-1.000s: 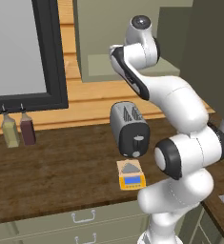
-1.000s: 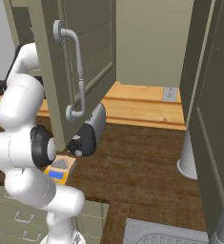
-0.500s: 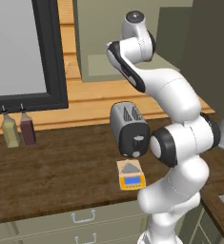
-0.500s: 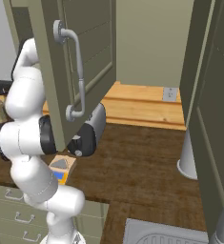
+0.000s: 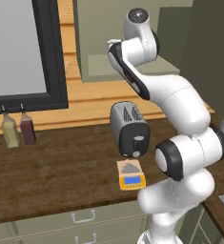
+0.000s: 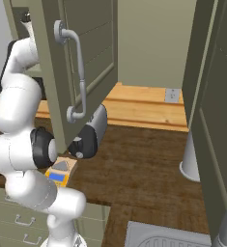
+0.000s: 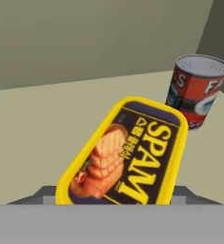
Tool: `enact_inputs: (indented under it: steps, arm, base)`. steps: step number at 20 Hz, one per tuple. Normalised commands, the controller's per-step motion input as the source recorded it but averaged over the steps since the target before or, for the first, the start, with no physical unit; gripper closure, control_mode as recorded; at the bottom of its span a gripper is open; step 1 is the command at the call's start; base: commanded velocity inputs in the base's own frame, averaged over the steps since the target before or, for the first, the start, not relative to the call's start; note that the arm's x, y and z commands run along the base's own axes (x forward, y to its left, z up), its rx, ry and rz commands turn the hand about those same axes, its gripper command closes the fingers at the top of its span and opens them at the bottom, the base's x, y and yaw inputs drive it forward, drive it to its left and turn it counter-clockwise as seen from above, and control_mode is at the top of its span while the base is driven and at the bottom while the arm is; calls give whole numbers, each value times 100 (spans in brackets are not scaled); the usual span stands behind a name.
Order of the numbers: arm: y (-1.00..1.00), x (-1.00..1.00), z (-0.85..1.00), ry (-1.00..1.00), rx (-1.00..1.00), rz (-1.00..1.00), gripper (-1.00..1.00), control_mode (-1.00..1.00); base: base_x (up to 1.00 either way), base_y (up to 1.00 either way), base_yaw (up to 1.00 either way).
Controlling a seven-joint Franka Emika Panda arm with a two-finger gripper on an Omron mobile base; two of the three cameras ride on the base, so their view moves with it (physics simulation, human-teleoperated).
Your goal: Pick the canned food and place it on the digital scale for weighing, and close the cabinet.
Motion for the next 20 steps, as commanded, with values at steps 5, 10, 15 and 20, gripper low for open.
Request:
enact_inputs:
  steps: [5,10,15,20]
  arm:
    - [0,-100,-8,-33,7,6,100,-100]
    - [0,-100,9,-1,8,2,100,-100]
    - [-1,-100,0,14,3,2,100,-100]
    - [-1,-100,-3,19,0,5,100,-100]
  base:
    - [0,0,0]
    - [0,0,0]
    - [0,0,0]
    - [0,0,0]
